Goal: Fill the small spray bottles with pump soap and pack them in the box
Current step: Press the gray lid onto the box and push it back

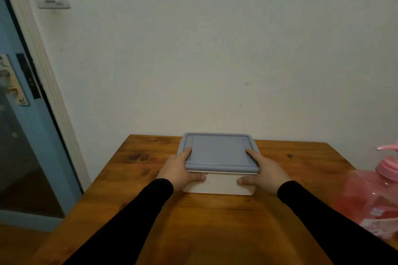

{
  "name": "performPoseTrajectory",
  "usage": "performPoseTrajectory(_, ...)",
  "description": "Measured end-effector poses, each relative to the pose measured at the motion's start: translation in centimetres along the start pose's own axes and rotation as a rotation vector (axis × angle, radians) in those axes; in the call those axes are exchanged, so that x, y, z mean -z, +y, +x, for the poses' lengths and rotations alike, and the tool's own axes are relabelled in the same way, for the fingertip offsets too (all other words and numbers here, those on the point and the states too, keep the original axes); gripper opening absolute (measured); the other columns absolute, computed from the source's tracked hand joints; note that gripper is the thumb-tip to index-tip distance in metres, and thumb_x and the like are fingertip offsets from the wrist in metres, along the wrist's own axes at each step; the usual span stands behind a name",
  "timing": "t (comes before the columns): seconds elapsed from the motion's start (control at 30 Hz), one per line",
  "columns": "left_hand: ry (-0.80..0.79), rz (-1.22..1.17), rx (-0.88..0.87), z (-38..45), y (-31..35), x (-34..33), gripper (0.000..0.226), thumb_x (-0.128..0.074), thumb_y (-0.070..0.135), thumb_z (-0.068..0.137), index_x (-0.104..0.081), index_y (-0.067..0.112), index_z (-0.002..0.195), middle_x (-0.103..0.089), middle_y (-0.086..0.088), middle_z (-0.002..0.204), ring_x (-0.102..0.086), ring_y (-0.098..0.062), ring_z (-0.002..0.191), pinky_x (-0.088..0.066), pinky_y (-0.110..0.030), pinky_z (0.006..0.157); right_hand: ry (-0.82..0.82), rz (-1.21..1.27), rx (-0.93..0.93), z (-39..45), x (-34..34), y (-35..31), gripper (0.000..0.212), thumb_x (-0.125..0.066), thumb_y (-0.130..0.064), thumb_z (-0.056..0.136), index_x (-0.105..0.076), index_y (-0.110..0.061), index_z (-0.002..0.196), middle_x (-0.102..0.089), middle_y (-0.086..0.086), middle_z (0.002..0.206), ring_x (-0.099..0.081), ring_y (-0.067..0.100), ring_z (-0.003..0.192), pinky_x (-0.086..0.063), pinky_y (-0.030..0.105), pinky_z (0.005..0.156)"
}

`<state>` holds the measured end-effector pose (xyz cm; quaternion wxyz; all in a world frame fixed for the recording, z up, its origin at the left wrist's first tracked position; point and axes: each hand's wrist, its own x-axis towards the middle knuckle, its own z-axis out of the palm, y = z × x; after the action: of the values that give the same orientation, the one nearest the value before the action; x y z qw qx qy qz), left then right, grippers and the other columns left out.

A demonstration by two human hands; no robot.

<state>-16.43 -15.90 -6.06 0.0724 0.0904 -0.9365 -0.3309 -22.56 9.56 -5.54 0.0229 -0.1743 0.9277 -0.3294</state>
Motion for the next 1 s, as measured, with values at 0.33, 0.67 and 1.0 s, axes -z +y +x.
performPoseTrajectory(0.33, 0.006, -0.019, -0.025, 7.0, -0.9, -0.6, 0.106, -0.081, 0.057, 0.059, -0.026, 0.034, 0.146, -0.045, 0.000, 0.122, -0.045, -0.016, 0.105, -0.040, -0.029, 0.092, 0.044, -0.040, -0.019, 6.5, -0.4, 1.0, 0.101, -0.083, -0.043, 0.064, -0.025, -0.031, 0.146, -0.049, 0.000, 0.133, -0.042, 0.009, 0.098, -0.038, 0.020, 0.087)
performPoseTrajectory(0.67, 0.001, -0.048, -0.080, 12.3, -1.1, -1.1, 0.100, -0.082, 0.049, 0.063, -0.029, 0.028, 0.146, -0.051, 0.004, 0.121, -0.044, -0.009, 0.095, -0.037, -0.019, 0.082, 0.057, -0.060, -0.027, 11.5, -0.4, 1.7, 0.099, -0.082, -0.042, 0.066, -0.025, -0.030, 0.147, -0.050, -0.001, 0.135, -0.050, 0.014, 0.104, -0.038, 0.019, 0.085)
performPoseTrajectory(1.0, -0.009, -0.069, -0.088, 15.4, -1.4, -1.0, 0.100, -0.083, 0.050, 0.061, -0.032, 0.030, 0.144, -0.046, 0.014, 0.104, -0.047, -0.007, 0.089, -0.037, -0.015, 0.073, 0.057, -0.072, -0.029, 14.0, -0.3, 1.9, 0.098, -0.080, -0.042, 0.068, -0.024, -0.029, 0.147, -0.049, 0.001, 0.137, -0.050, 0.019, 0.112, -0.040, 0.023, 0.090)
